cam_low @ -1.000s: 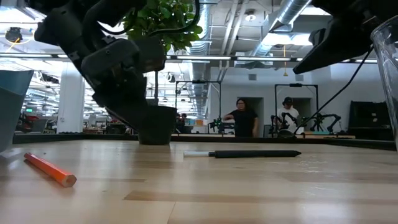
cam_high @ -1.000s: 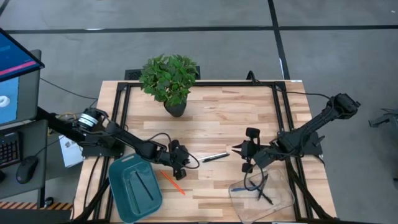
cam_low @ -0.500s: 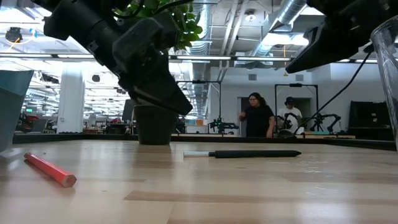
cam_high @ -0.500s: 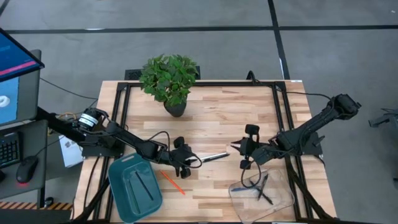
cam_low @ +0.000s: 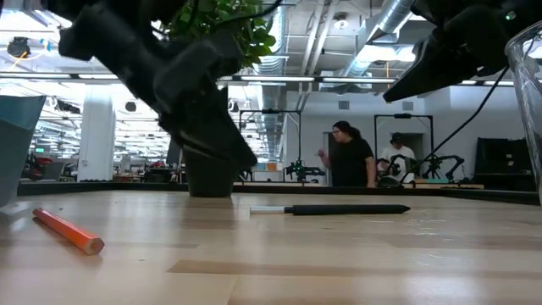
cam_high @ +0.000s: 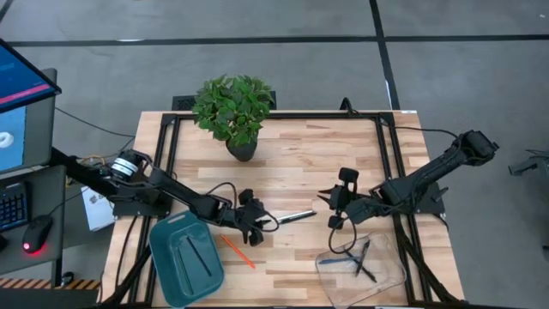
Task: Sort pens & pencils
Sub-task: Put the white pencil into the blue bin
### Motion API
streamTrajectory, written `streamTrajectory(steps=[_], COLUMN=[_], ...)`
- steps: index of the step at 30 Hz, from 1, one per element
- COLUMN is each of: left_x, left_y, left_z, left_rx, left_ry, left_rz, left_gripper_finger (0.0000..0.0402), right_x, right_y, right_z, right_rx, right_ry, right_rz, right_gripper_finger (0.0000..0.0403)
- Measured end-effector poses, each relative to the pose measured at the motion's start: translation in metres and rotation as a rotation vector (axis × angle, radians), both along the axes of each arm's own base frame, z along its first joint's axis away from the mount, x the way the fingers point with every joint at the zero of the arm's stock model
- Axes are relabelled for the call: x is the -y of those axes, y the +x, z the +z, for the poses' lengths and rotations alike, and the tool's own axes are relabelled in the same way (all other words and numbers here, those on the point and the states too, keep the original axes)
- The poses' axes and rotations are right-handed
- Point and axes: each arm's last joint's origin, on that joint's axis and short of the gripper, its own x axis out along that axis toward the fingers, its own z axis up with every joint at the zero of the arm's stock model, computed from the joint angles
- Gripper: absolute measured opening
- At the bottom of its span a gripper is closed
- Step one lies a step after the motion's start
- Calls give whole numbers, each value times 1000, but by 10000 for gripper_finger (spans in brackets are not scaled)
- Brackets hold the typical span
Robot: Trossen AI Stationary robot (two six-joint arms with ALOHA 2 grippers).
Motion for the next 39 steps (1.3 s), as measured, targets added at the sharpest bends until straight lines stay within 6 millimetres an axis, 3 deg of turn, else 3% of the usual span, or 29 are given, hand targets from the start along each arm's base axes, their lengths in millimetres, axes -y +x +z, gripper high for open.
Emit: streamTrajectory(steps=[7,18,39], left_x=[7,-2,-9], left_y=[13,14,16], left_z=[-30,-30,-32], left_rx=[13,7,-23], left_ry=[-40,16,-55], left_rz=[-73,-17,-52], left_gripper_finger=[122,122,122], right_x=[2,3,8], right_y=[1,1,3], right_z=[0,0,0], right_rx=[2,-3,-1], right_ry=[-1,-12,-8], right_rz=[-6,-7,-28], right_gripper_finger=[75,75,75])
